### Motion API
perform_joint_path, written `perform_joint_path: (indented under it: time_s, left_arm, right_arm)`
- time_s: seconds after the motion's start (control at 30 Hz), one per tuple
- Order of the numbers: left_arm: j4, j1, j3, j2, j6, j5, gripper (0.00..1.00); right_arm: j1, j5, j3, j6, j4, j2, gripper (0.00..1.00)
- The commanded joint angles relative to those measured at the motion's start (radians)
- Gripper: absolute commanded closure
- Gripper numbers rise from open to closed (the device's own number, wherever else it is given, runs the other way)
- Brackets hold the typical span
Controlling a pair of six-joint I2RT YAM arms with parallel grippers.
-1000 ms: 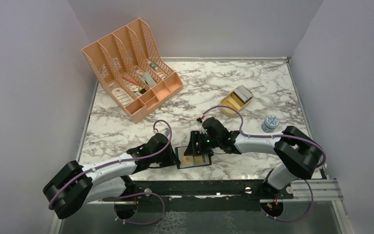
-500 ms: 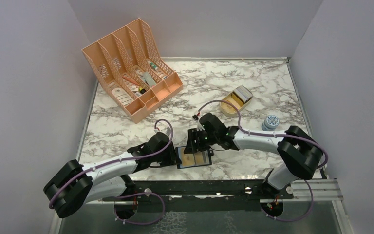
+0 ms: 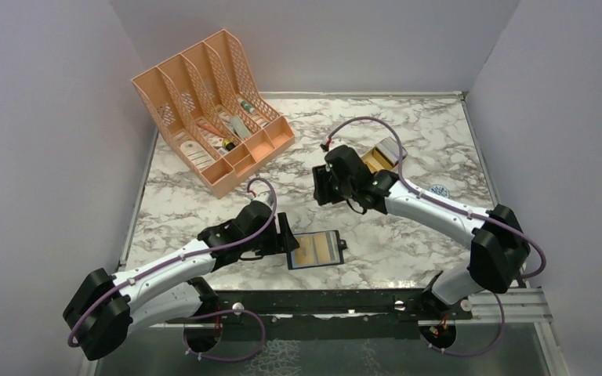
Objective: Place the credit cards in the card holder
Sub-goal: Pick up the credit card from the storage box.
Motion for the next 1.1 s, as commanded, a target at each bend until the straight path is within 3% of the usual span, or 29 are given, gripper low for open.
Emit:
perform_joint_path:
  time_s: [0.0, 0.13, 0.3, 0.57, 1.07]
  left_arm:
    - [-0.067, -0.001, 0.039, -0.029, 0.053, -0.045, 0.31]
    - [-0.121, -0.001, 0.076, -0.039, 0.089, -0.067, 0.14]
    - [-0.181, -0.002, 0.12, -0.054, 0.134, -0.104, 0.01]
    - [-0.213, -0.002, 0.161, -0.025, 0.193, -0.126, 0.01]
    - [-0.205, -0.002, 0.16, -0.037, 0.203, -0.129, 0.01]
  right_arm:
    - [-0.079, 0.256, 0.115, -0.13, -0.119, 0.067, 0.48]
    - [-0.163, 0.383, 0.193, -0.189, -0.157, 0.142, 0.48]
    - [-0.254, 0.53, 0.254, -0.252, -0.186, 0.232, 0.49]
    - [-0.345, 0.638, 0.333, -0.373, -0.151, 0.341, 0.5]
    - [-0.401, 0.672, 0.386, -0.549, -0.05, 0.511, 0.49]
